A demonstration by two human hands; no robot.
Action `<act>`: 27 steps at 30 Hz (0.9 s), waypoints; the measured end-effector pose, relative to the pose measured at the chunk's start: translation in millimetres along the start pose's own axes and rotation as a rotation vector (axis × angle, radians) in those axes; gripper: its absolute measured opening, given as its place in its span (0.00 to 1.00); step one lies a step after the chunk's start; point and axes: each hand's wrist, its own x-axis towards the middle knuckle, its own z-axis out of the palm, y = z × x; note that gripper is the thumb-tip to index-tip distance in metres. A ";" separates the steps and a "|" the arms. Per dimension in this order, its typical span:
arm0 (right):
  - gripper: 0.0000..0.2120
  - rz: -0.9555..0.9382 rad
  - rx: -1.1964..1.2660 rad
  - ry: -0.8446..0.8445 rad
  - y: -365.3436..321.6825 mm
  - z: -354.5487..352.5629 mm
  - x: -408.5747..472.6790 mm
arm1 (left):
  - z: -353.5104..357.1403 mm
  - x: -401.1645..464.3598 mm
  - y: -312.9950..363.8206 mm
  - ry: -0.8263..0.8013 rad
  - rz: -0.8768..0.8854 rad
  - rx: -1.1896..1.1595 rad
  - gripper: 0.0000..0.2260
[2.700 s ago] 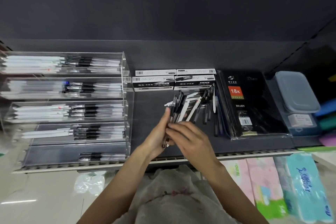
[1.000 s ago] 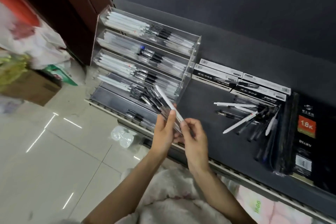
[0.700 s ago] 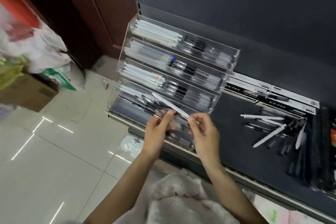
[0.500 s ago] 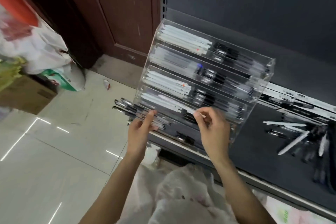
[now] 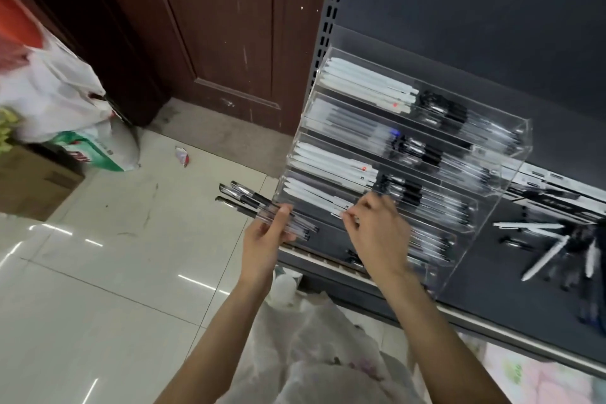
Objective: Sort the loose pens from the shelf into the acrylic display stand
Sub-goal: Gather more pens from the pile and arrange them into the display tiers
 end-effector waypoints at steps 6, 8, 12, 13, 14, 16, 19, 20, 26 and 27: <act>0.06 -0.017 0.107 0.034 -5.8 -3.4 2.3 | 5.6 -1.5 1.2 -0.056 -0.003 -0.019 0.08; 0.06 -0.033 0.329 -0.002 -10.1 -10.1 -2.2 | 8.1 -3.5 0.6 -0.079 0.012 -0.017 0.08; 0.09 0.050 0.734 -0.178 -14.3 -17.7 -17.3 | 15.4 -9.6 -2.3 -0.156 0.024 -0.006 0.09; 0.08 0.075 0.802 -0.198 -13.5 -18.5 -20.2 | 17.7 -11.8 -3.2 -0.177 0.024 -0.006 0.09; 0.06 0.106 0.874 -0.211 -12.2 -20.8 -22.3 | 20.2 -14.3 -4.2 -0.199 0.027 -0.004 0.09; 0.04 0.152 0.951 -0.215 -4.9 -27.0 -25.5 | 24.6 -20.0 -6.1 -0.237 0.046 0.010 0.09; 0.04 0.182 0.888 -0.126 24.4 -38.3 -35.0 | 27.1 -26.1 -9.8 -0.235 0.086 0.040 0.10; 0.04 0.193 0.854 -0.073 39.3 -43.4 -40.9 | 26.7 -27.2 -11.4 -0.215 0.091 0.045 0.10; 0.01 0.039 0.341 0.122 116.0 -41.7 -95.0 | 23.2 -32.5 -23.1 -0.080 0.058 0.037 0.08; 0.02 0.032 0.296 0.114 118.4 -35.5 -99.8 | 23.1 -34.1 -25.1 -0.068 0.058 0.047 0.08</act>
